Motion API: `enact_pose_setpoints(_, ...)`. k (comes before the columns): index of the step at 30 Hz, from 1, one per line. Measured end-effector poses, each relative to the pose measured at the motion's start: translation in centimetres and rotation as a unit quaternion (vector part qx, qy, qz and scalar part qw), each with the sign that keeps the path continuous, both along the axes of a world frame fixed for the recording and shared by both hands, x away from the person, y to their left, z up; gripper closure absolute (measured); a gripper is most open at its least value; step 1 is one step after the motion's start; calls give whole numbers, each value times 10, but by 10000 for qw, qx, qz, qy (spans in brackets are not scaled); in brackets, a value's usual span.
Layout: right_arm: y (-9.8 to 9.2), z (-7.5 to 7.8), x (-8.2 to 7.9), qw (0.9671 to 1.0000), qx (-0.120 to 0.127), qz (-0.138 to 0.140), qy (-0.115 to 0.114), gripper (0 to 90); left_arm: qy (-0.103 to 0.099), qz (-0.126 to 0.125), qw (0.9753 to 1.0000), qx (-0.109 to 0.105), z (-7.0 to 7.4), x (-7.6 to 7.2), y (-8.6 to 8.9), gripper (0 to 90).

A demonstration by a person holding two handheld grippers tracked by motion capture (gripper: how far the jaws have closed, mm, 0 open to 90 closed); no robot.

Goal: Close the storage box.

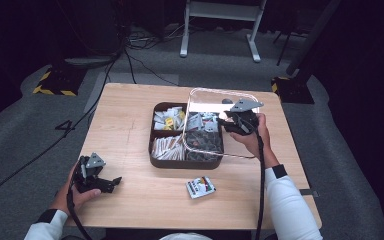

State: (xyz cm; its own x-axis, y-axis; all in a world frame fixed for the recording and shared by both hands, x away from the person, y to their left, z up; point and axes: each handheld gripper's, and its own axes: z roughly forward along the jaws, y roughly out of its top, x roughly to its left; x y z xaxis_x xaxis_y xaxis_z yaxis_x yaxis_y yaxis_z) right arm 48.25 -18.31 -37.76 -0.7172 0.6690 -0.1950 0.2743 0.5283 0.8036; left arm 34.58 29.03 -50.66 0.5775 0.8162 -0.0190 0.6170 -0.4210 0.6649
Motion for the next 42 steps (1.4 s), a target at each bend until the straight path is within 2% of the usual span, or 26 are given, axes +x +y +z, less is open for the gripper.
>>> enact_pose_setpoints(19,44,-14,11,9994,-55,309,167,588,1,12,10000,-1,0,0,0,5)
enact_pose_setpoints(42,86,-36,26,9982,-43,444,401,588,-4,14,10000,-2,0,0,0,5)
